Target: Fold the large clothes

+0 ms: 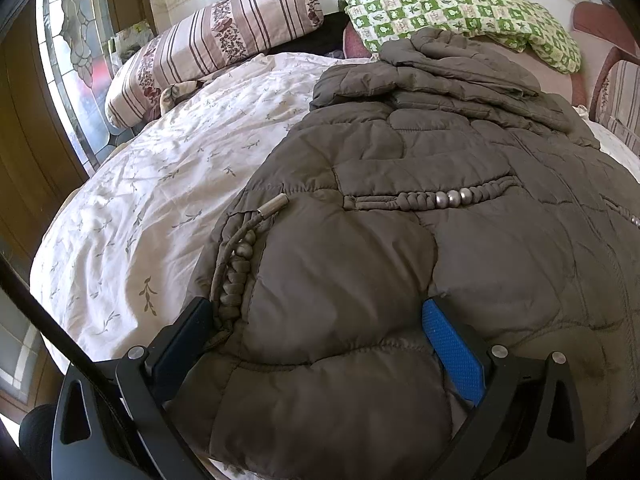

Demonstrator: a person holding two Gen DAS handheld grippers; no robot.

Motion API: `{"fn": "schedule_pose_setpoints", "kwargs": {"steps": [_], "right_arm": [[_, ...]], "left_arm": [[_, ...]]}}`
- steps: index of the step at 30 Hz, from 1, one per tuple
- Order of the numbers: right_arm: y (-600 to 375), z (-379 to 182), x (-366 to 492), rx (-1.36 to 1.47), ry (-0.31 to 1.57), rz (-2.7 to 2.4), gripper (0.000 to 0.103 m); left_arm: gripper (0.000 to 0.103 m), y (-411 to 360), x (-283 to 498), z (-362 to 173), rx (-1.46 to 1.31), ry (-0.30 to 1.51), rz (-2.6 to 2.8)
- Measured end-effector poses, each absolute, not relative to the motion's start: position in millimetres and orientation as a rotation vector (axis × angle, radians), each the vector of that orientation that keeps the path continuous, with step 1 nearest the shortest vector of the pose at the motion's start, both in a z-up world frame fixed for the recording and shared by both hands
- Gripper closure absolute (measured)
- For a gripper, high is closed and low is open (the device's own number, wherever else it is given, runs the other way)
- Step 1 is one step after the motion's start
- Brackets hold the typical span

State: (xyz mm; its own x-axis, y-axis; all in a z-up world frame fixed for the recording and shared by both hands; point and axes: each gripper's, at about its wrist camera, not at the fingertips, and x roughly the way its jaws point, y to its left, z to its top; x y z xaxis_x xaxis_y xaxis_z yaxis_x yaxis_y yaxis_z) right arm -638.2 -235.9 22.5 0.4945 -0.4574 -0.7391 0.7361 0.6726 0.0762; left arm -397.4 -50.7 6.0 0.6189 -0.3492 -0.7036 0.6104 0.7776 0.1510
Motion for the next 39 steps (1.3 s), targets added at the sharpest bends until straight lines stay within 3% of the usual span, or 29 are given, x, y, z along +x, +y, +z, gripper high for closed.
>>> {"fn": "schedule_pose_setpoints", "kwargs": {"steps": [11,16,20,27,30,37,39], "right_arm": [[-244.8,33.7,-652.9,0.494,0.741,-0.683,0.054],[-258.9,64.1,-694.0,0.527,0.588,-0.759,0.038],[-281.4,68.2,-732.3,0.568,0.534,-0.867,0.036],[-323.1,39.3,-786.9,0.850,0.453,-0.913,0.036],[-331.4,31.4,-795.1,0.922,0.429,-0.902,0.036],[-333.6,23.6,-796.9,0.956,0.430,-0.887,0.036],[-332.9,23.1,-796.8,0.956,0.430,-0.888,0.036]], "left_arm": [[0.000,-48.6,-401.9,8.9,0.419,0.713,-0.592],[0.000,-28.3,-398.6,27.8,0.363,0.745,-0.647],[0.000,5.5,-376.7,53.1,0.237,0.740,-0.628],[0.000,54.0,-311.7,45.3,-0.040,0.969,-0.695],[0.012,57.9,-300.0,36.4,-0.139,1.045,-0.764],[0.014,38.5,-311.4,31.7,-0.118,1.045,-0.851],[0.020,34.0,-312.9,27.4,-0.094,1.060,-0.847]]}}
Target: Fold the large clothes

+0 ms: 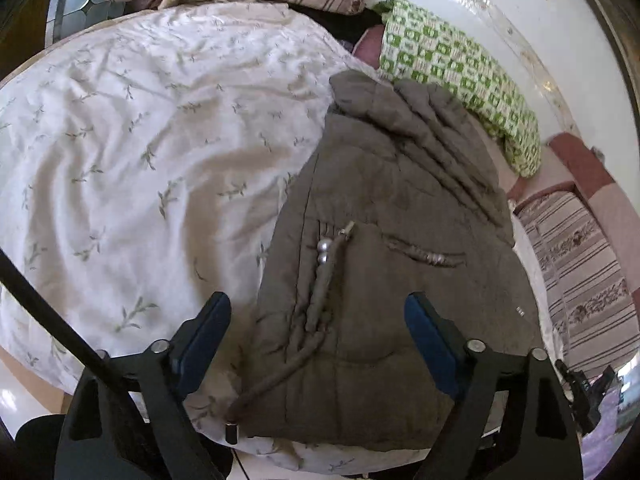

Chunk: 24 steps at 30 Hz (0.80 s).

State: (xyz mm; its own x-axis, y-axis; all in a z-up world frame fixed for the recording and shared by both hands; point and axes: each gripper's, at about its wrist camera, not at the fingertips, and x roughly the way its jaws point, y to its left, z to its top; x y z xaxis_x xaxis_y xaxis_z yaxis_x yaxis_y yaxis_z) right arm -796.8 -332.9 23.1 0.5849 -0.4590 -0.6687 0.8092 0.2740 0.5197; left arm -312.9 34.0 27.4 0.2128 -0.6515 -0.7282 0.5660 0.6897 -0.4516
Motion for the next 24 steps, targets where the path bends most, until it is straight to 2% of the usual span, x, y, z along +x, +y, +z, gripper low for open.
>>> {"fn": "schedule_pose_setpoints", "kwargs": {"steps": [4,12,17,20,24], "right_arm": [[-332.5,21.5,-797.4,0.937,0.419,-0.888,0.036],[-333.1,17.6,-795.7,0.960,0.423,-0.881,0.036],[-333.6,15.9,-797.2,0.982,0.412,-0.877,0.036],[-336.7,11.6,-800.9,1.026,0.391,-0.866,0.031],[-340.1,8.4,-810.3,1.057,0.364,-0.913,0.031]], "left_arm": [[0.022,33.0,-318.3,18.0,-0.092,1.105,-0.844],[0.022,30.2,-373.1,12.1,-0.043,1.076,-0.925],[0.022,32.2,-366.1,16.9,-0.091,1.036,-0.917],[0.023,30.5,-358.9,17.0,-0.102,1.018,-0.879],[0.023,26.1,-362.7,17.9,-0.076,0.993,-0.874]]}}
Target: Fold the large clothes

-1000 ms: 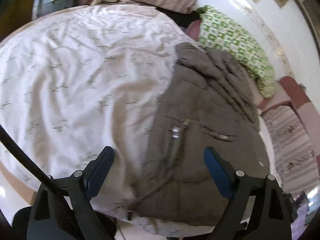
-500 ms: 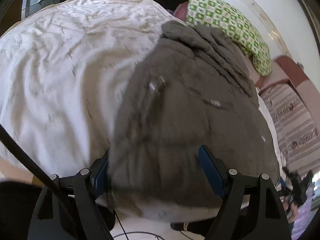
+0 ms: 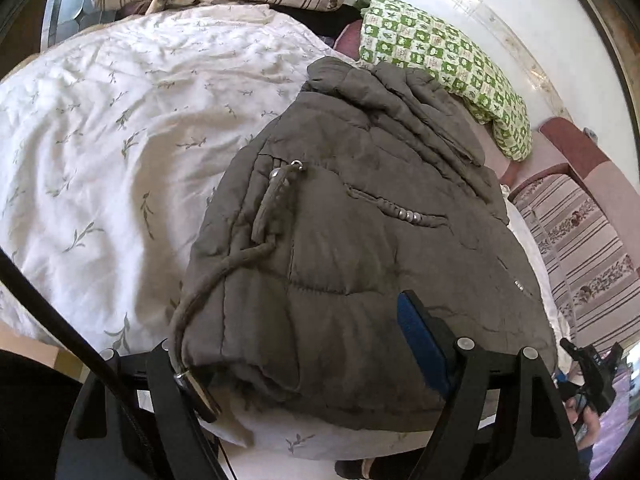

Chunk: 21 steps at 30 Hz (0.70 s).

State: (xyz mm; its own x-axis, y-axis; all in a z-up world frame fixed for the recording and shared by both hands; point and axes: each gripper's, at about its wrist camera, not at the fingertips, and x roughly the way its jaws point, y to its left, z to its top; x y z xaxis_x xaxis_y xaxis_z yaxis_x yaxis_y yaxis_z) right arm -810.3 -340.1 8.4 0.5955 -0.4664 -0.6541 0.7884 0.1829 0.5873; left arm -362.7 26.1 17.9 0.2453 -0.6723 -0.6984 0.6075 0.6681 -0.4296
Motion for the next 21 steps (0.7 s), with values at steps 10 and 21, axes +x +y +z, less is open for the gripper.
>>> {"fn": "schedule_pose_setpoints", "kwargs": {"steps": [10,21], "right_arm": [[-333.0,-12.0,-781.3,1.155,0.401,-0.690,0.040],[-293.5,-14.6,-752.0,1.058,0.415,-0.684,0.074]], "left_arm": [[0.023,25.1,-364.7,15.3,-0.056,0.990,-0.863],[0.023,14.9,-382.2,18.8,0.066,0.906,-0.826]]}}
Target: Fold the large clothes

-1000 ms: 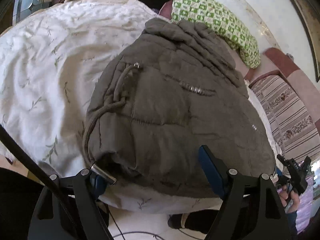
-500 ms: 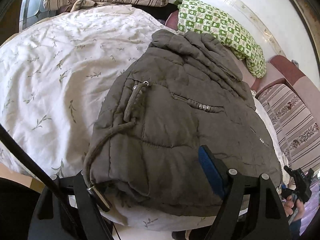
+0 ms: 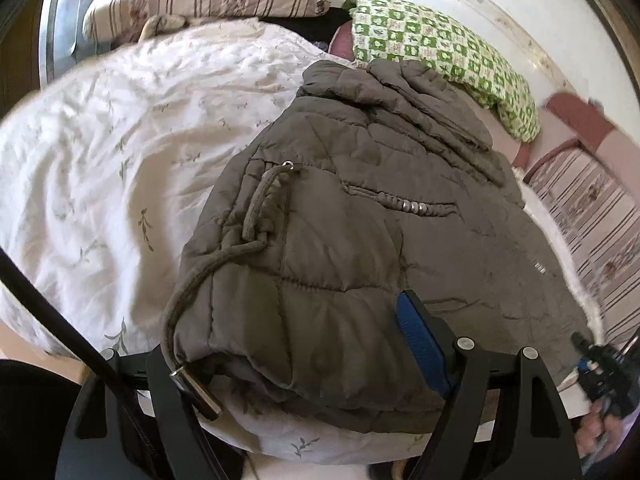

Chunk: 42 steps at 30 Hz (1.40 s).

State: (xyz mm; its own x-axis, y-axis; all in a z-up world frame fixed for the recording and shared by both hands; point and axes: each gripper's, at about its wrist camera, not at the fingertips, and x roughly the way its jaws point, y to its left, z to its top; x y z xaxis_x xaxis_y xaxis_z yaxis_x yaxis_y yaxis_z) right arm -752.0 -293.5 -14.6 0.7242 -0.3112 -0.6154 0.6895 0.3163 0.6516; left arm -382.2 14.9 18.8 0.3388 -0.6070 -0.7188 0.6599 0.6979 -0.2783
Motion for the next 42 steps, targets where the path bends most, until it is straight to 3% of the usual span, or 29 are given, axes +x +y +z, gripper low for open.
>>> {"fn": "schedule_pose_setpoints", "kwargs": {"steps": [6,13,17,24,35,42], "right_arm": [[-294.8,-22.6,-745.2,1.044,0.444,-0.706,0.069],[-288.1,-24.1,-742.6,0.980,0.455,-0.726,0.069],[-287.5,-24.0,-742.4,0.973,0.452,-0.730,0.068],[-287.1,-23.8,-742.4,0.968,0.442,-0.740,0.067],[-284.6,-18.9,-732.7,0.909,0.507,-0.755,0.067],[-282.7,-17.2,-730.3,0.863,0.550,-0.778,0.068]], "left_arm": [[0.022,-2.2,-404.0,14.8,0.231,0.834,-0.792],[0.021,2.2,-398.7,11.1,0.207,0.848,-0.779],[0.037,1.2,-404.8,14.7,0.221,0.817,-0.788],[0.056,-1.2,-413.6,19.2,0.250,0.761,-0.789],[0.055,-7.3,-416.1,17.7,0.300,0.752,-0.757],[0.041,-9.3,-413.2,15.8,0.328,0.771,-0.711]]}}
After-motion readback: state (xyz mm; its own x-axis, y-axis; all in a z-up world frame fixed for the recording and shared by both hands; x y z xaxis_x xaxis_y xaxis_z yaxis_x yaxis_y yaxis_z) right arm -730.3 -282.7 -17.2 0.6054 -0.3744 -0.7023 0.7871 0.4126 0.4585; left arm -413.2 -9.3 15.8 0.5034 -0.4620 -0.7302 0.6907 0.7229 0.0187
